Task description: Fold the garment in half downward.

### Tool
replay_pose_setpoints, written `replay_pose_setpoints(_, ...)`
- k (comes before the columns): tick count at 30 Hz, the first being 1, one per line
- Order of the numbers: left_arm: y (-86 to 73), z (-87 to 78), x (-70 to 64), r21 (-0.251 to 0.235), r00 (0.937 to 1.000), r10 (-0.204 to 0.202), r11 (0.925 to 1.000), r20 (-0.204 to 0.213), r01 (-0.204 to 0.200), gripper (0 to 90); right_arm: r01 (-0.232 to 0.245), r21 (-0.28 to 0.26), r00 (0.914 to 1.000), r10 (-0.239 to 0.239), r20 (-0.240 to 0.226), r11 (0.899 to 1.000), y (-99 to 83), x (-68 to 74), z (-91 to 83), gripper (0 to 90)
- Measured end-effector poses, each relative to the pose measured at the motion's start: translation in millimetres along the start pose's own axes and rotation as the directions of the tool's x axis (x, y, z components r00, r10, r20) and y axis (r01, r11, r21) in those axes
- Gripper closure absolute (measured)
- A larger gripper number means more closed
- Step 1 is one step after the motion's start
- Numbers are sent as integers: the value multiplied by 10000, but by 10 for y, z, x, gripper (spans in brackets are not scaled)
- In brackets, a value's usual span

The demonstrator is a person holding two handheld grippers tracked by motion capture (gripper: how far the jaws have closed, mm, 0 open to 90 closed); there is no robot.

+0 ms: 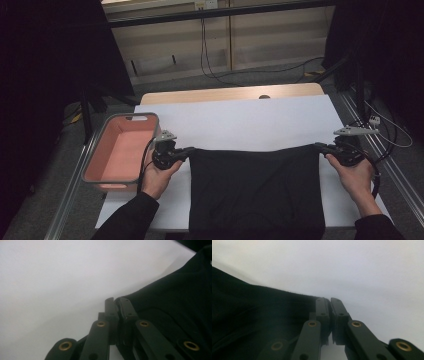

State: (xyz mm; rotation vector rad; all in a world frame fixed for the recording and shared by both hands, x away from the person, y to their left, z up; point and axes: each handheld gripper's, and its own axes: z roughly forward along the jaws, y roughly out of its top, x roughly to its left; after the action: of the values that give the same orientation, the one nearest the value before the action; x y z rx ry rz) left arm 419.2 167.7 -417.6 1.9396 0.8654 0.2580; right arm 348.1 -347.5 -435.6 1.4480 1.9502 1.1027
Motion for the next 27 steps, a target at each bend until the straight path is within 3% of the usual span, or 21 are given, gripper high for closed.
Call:
replay_pose_setpoints(6,124,-62,35,-545,9994,3,9985,-335,-21,864,-123,-440,9999,127,93,9990,58,-44,-45,853)
replay_pose_setpoints(11,218,-50,46,-725,9993,119,9973,-365,-145,864,79,-586,10000,-76,50,9982,161,0,8,853)
replay_pose_setpoints(15,310,-60,68,-1147,9991,-127,9934,-404,80,864,113,-824,9999,-110,39,9965,259,11,11,852)
replay_pose_setpoints(19,413,-84,93,-1404,9990,-127,9901,-435,65,864,-8,-1131,10000,8,1,9936,338,-15,7,852)
replay_pose_setpoints(24,501,-80,138,-1400,9977,33,9901,-682,-128,863,21,-1285,9999,-33,-95,9917,418,-5,59,852)
replay_pose_setpoints(27,528,-44,184,-1413,9968,-77,9900,-794,-36,863,67,-1338,9999,-86,-140,9910,485,15,113,852)
